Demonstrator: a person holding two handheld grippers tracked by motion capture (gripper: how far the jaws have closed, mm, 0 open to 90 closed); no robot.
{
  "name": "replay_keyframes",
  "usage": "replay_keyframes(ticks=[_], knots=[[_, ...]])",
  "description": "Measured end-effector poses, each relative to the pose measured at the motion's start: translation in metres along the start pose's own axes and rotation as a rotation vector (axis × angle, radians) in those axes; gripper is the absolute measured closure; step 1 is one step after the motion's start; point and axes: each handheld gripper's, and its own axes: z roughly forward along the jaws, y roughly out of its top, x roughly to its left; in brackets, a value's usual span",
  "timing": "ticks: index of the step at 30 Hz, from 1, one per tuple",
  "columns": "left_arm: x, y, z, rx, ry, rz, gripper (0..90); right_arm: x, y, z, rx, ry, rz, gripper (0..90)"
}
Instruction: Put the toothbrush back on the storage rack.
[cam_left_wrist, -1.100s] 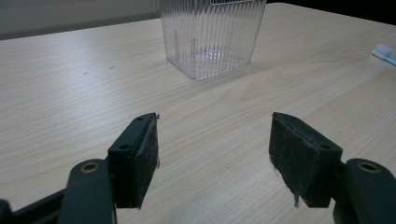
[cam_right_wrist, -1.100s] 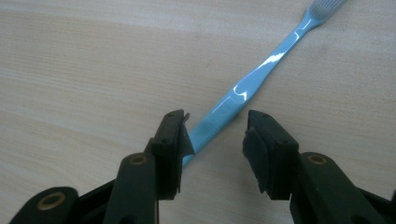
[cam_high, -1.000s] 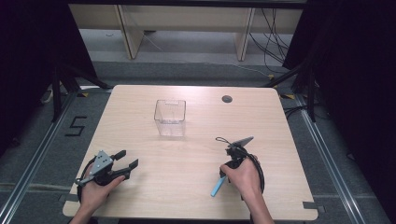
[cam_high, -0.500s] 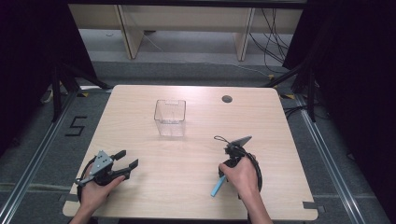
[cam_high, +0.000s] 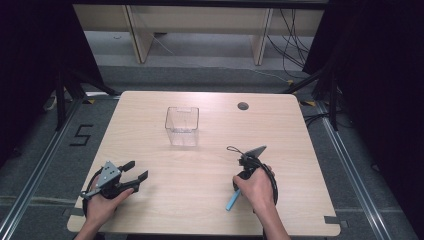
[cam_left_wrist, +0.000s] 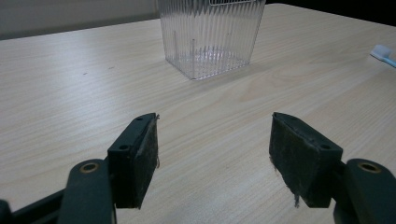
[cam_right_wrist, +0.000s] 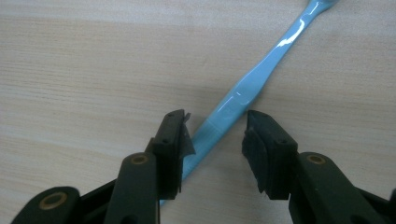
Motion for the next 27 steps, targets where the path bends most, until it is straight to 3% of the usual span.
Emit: replay_keyframes(ticks=[5, 6, 9, 15, 18, 19, 20, 21, 27], knots=[[0.0, 0.0, 0.0, -0.005, -0.001, -0.003, 32.2, 0.002, 0.002, 0.002, -0.028, -0.035, -0.022, 58.6], [0.0, 0.0, 0.0, -0.006, -0.001, -0.005, 32.1, 0.004, 0.002, 0.001, 0.007, -0.028, 0.001, 58.6], [0.0, -0.001, 0.001, -0.016, -0.007, -0.004, 32.1, 0.004, 0.002, 0.002, 0.005, -0.045, -0.014, 58.7], [0.0, 0.0, 0.0, -0.006, -0.002, -0.005, 32.0, 0.007, 0.003, 0.003, 0.017, -0.058, 0.021, 58.8], [0.0, 0.0, 0.0, -0.007, -0.005, -0.004, 32.0, 0.008, 0.003, 0.003, 0.021, -0.058, 0.004, 59.1], [0.0, 0.0, 0.0, -0.007, -0.007, -0.003, 31.8, 0.007, 0.002, 0.002, 0.031, -0.072, -0.031, 59.5], [0.0, 0.0, 0.0, -0.007, -0.009, -0.001, 31.8, 0.007, 0.002, 0.002, 0.031, -0.072, -0.031, 59.5], [0.0, 0.0, 0.0, -0.008, -0.01, 0.0, 31.7, 0.01, 0.003, 0.003, 0.024, -0.086, 0.003, 60.7], [0.0, 0.0, -0.001, -0.009, -0.013, 0.003, 31.7, 0.011, 0.002, 0.004, 0.032, -0.116, -0.026, 65.7]])
